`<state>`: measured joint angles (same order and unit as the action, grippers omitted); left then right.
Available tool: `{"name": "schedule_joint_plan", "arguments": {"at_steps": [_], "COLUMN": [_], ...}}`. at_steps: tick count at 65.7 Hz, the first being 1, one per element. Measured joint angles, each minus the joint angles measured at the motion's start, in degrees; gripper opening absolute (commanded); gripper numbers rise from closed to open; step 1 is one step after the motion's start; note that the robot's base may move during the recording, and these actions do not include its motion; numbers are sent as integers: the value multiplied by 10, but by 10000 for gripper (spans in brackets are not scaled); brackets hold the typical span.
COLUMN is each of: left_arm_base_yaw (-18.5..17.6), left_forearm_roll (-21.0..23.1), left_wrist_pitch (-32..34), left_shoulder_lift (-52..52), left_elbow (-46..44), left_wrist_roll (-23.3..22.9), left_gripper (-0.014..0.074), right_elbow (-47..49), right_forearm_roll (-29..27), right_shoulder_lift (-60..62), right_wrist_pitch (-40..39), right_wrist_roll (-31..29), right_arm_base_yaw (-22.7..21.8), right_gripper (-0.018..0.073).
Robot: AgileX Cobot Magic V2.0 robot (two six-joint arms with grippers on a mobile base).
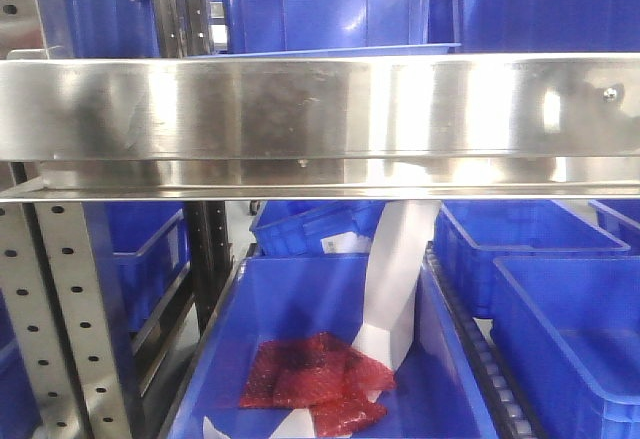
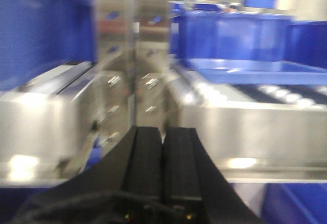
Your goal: Grab blue tray and place on right shelf
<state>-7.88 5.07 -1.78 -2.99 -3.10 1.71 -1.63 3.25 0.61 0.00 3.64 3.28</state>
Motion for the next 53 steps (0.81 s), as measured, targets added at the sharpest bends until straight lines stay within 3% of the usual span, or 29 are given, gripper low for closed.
{"name": "schedule_joint_plan", "arguments": {"at_steps": [8,17,23,53], "left_arm_base_yaw": [18,21,22,22], "left_forearm_roll": [7,-27,-38,-43], "left_wrist_pitch": [-2,4,4,4], "left_shoulder_lift": [34,36,36,36], "left_elbow": [42,49,49,49], "left_wrist_roll": [-1,-62,-78,-84], "left_gripper": [-48,-48,-48,-48], "right_elbow": [0,0,0,0], "right_forearm_roll": [0,0,0,0], "right_shoulder_lift": [0,0,0,0], "right_wrist_pitch": [0,0,0,0], "right_wrist_roll": [0,0,0,0], "right_arm_base_yaw": [0,0,0,0], "right_gripper": [54,54,54,54]}}
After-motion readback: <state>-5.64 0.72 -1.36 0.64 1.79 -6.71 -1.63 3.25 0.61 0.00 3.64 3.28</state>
